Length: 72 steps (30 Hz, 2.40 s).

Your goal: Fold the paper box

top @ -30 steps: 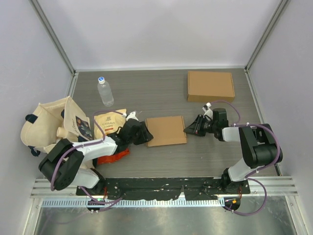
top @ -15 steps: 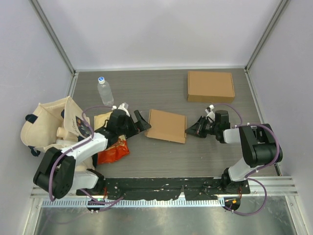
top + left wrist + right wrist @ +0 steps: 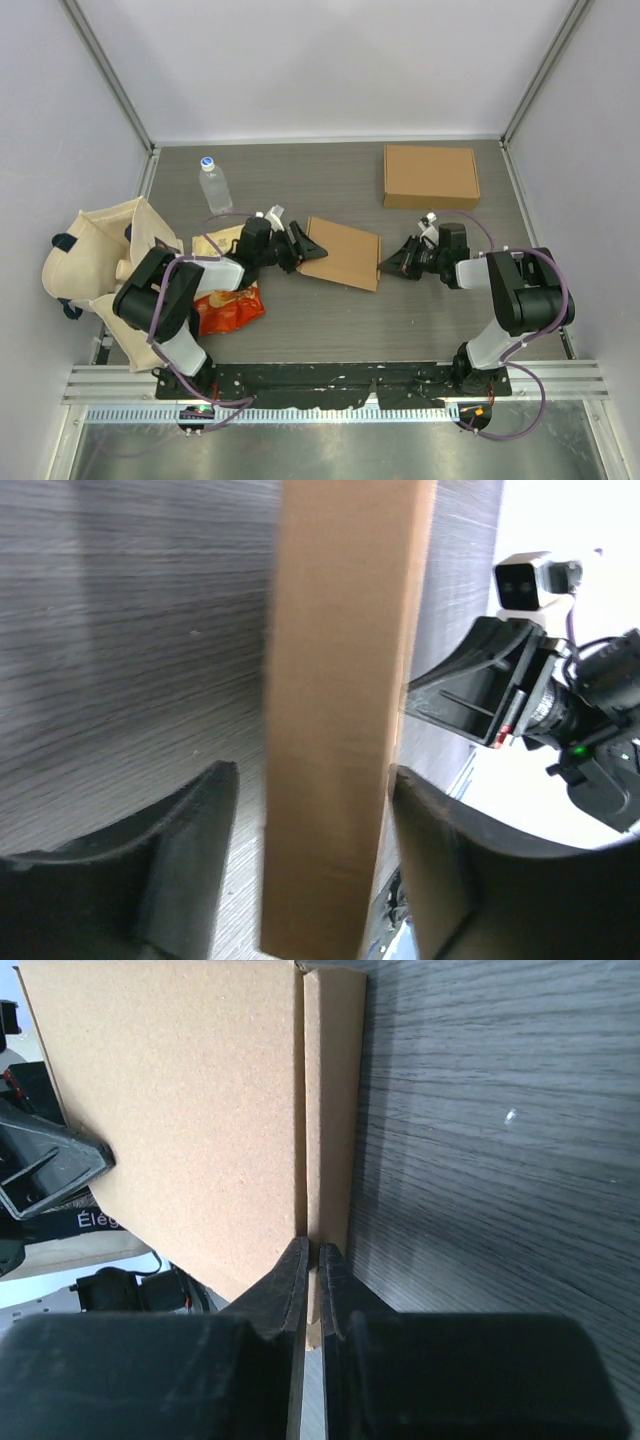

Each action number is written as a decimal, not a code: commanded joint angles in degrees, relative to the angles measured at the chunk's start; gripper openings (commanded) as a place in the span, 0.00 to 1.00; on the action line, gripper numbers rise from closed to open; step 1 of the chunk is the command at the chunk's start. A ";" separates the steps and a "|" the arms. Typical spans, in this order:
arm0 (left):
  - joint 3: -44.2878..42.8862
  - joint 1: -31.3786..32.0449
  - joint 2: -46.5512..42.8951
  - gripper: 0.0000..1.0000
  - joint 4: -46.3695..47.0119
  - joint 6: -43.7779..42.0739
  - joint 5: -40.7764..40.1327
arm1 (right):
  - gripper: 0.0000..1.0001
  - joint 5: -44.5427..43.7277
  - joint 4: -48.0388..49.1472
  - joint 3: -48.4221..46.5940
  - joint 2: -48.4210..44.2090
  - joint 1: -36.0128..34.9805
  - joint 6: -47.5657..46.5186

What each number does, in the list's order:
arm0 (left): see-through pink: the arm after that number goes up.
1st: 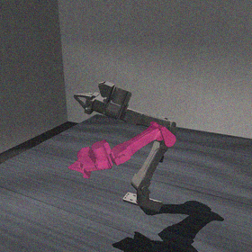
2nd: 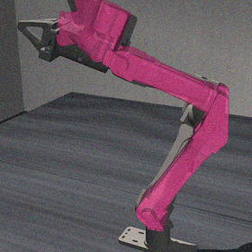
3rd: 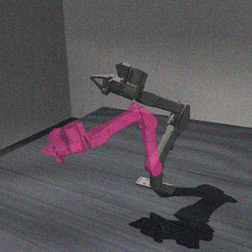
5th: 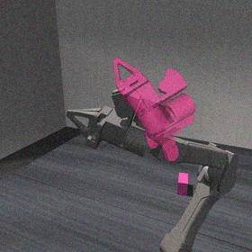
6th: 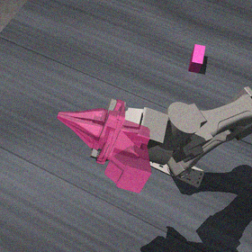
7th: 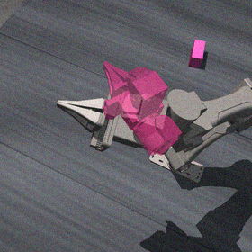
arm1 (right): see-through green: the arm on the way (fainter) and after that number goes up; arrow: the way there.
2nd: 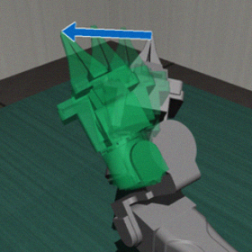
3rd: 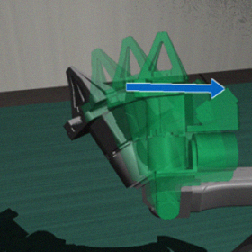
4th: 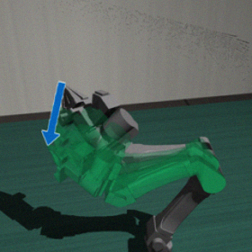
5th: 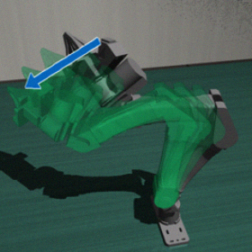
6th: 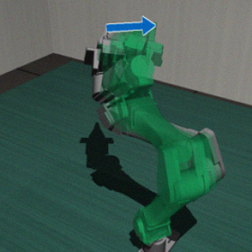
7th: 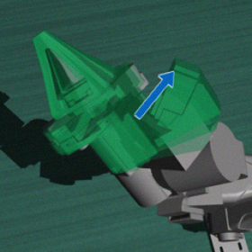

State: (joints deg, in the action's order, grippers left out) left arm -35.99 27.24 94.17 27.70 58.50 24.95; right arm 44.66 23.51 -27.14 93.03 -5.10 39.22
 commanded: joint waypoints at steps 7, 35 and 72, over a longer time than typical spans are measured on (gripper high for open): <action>0.04 -0.26 -7.15 0.46 -1.75 7.76 -0.25 | 0.53 -20.46 -31.90 -10.81 -14.68 -3.50 -13.72; 1.87 -1.32 -31.41 0.21 -34.57 34.56 8.10 | 0.79 -86.66 -39.07 -26.75 -18.60 -74.17 -47.74; 3.47 -1.76 -35.63 0.09 -31.30 40.03 12.05 | 0.69 -80.44 -20.61 -12.77 -26.68 -67.76 -59.17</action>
State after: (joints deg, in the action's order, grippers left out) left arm -31.46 25.69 60.80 -4.16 98.15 34.61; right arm -34.83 -3.16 -41.04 66.06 -73.10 -17.69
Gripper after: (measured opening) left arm 0.397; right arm 0.705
